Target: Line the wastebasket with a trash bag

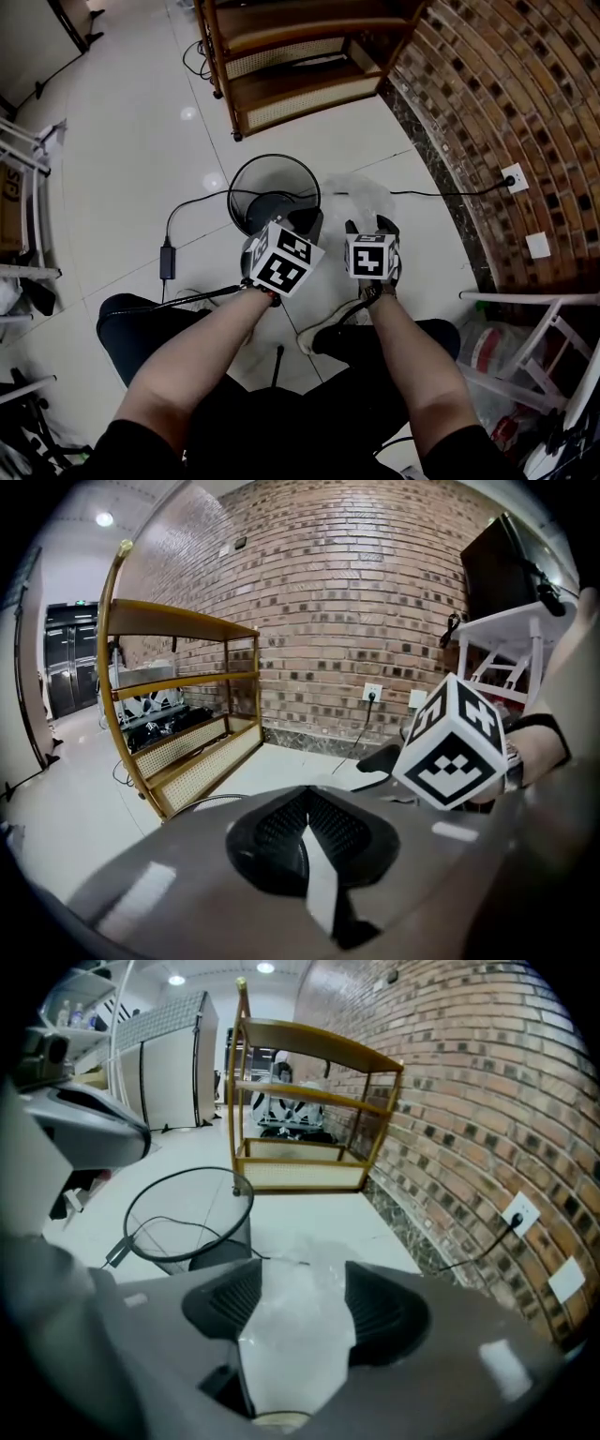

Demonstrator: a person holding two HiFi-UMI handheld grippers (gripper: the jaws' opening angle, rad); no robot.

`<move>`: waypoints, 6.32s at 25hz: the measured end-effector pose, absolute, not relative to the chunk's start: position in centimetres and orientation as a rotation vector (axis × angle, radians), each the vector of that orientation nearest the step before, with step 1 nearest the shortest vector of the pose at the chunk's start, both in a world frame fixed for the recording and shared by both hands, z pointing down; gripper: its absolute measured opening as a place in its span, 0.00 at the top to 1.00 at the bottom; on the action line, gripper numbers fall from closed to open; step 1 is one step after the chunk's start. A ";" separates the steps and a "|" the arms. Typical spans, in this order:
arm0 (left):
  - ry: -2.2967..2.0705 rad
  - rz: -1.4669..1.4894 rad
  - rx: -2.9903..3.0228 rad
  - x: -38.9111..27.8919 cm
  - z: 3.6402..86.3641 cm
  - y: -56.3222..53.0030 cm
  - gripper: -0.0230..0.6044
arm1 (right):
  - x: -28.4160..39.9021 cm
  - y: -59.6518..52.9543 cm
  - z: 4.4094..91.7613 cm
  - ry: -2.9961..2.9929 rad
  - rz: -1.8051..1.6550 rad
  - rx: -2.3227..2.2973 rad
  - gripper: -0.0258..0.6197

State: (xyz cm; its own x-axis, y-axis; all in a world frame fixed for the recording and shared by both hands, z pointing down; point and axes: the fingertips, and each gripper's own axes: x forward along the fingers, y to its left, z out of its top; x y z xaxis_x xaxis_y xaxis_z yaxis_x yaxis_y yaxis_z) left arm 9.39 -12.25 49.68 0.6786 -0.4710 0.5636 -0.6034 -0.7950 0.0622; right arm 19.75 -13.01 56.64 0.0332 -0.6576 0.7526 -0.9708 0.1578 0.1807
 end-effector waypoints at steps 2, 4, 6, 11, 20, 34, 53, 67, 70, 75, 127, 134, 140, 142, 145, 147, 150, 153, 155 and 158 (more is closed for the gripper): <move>-0.860 0.798 2.639 9.8 50.3 -12.6 0.96 | 20.0 -13.4 58.0 -1.679 0.547 1.551 0.53; -0.856 0.808 2.629 10.2 50.9 -13.0 0.96 | 20.3 -13.9 59.1 -1.663 0.547 1.530 0.53; -0.852 0.817 2.621 10.5 51.5 -13.3 0.96 | 20.5 -14.3 60.1 -1.650 0.548 1.515 0.53; -0.851 0.842 2.602 10.7 52.6 -13.9 0.96 | 21.1 -15.1 62.7 -1.606 0.569 1.474 0.53; -0.869 0.869 2.593 10.2 53.3 -14.5 0.96 | 22.8 -16.1 65.5 -1.536 0.593 1.480 0.53; -0.878 0.871 2.587 10.0 53.6 -14.4 0.96 | 24.9 -16.9 65.4 -1.451 0.554 1.520 0.84; -0.921 0.796 2.597 9.4 50.9 -13.0 0.96 | 27.4 -18.0 56.5 -1.478 0.460 1.638 0.95; -0.901 0.753 2.594 9.9 49.0 -12.0 0.96 | 28.4 -19.8 46.6 -1.554 0.381 1.691 0.95; -0.881 0.732 2.573 9.9 48.3 -11.8 0.95 | 29.1 -19.3 45.1 -1.520 0.402 1.714 0.95; -0.874 0.700 2.509 9.6 48.1 -11.4 0.85 | 29.3 -19.5 41.5 -1.527 0.372 1.729 0.95; -0.949 0.159 2.148 1.7 43.3 -13.3 0.94 | 18.2 -18.6 25.1 -1.950 0.407 1.667 0.95; -0.990 0.250 2.182 -3.2 40.3 -14.3 0.94 | 16.6 -18.3 27.8 -1.969 0.463 1.605 0.95; -0.972 0.336 2.136 -6.9 39.0 -14.6 0.94 | 14.5 -17.9 30.1 -1.999 0.535 1.540 0.95; -0.947 0.368 2.102 -7.8 39.3 -14.6 0.94 | 13.8 -17.8 30.9 -2.007 0.562 1.517 0.95; -0.934 0.421 2.059 -9.0 40.0 -14.6 0.93 | 12.8 -17.8 32.2 -2.016 0.609 1.484 0.95; -0.945 0.459 2.039 -9.7 40.6 -14.8 0.93 | 12.3 -17.8 33.0 -2.017 0.636 1.469 0.95; -0.950 0.516 2.011 -10.3 41.7 -15.3 0.92 | 12.1 -18.0 34.5 -2.008 0.677 1.453 0.95; -0.923 0.570 1.964 -10.4 43.0 -15.6 0.90 | 12.1 -18.2 36.4 -1.990 0.740 1.436 0.95; -0.903 0.603 1.926 -10.5 43.9 -15.8 0.90 | 12.1 -18.3 37.6 -1.977 0.785 1.422 0.95; -0.897 0.651 1.896 -10.9 44.9 -16.4 0.89 | 12.3 -18.8 38.9 -1.960 0.823 1.405 0.95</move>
